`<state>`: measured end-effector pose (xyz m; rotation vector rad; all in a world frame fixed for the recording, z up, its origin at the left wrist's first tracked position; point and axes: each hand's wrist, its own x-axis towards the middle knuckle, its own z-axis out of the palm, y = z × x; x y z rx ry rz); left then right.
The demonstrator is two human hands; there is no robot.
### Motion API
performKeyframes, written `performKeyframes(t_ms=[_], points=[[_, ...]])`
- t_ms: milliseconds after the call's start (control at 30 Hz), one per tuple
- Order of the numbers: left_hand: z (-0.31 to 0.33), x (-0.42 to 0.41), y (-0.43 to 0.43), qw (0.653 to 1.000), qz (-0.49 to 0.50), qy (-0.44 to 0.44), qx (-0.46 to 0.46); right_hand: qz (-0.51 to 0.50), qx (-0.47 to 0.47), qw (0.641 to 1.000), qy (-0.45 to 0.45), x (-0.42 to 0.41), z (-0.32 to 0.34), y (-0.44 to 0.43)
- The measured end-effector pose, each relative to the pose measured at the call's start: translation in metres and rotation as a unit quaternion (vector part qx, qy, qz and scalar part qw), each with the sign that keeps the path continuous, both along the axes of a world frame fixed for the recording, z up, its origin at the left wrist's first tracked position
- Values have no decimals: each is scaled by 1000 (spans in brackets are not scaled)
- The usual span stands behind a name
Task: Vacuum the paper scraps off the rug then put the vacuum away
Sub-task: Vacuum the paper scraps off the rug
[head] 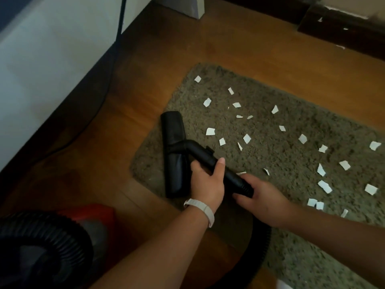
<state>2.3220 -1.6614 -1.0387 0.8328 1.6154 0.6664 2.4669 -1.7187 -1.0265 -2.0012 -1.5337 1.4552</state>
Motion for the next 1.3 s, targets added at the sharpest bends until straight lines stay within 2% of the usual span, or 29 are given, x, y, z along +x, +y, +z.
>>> performKeyframes(t_ms=[133,267,367,467,533,600,733,933,1067,1133,1300], points=[[13,-12,-25,985,-166,36,42,-71,5,997,13,10,3,-7],[23,-13,-63,936,-345,62,27,-114,55,992,-4,16,6,5],[24,-9,-73,897,-434,14,-79,-140,69,987,18,25,10,22],[24,-7,-77,832,-518,-20,-198,-121,82,989,20,36,15,32],[23,-11,-76,797,-552,-9,-246,-87,82,993,14,42,17,34],[24,-19,-72,774,-582,25,-249,-56,75,996,10,49,17,33],[30,-36,-61,747,-641,145,-100,-44,71,996,5,52,19,33],[40,-29,-43,700,-657,265,95,-90,110,989,-50,38,37,55],[47,-28,-45,697,-639,296,134,-79,108,984,-118,33,44,64],[53,-30,-46,688,-647,294,149,-65,96,986,-118,34,44,64],[65,-30,-29,638,-665,292,256,-32,103,987,-117,43,51,56]])
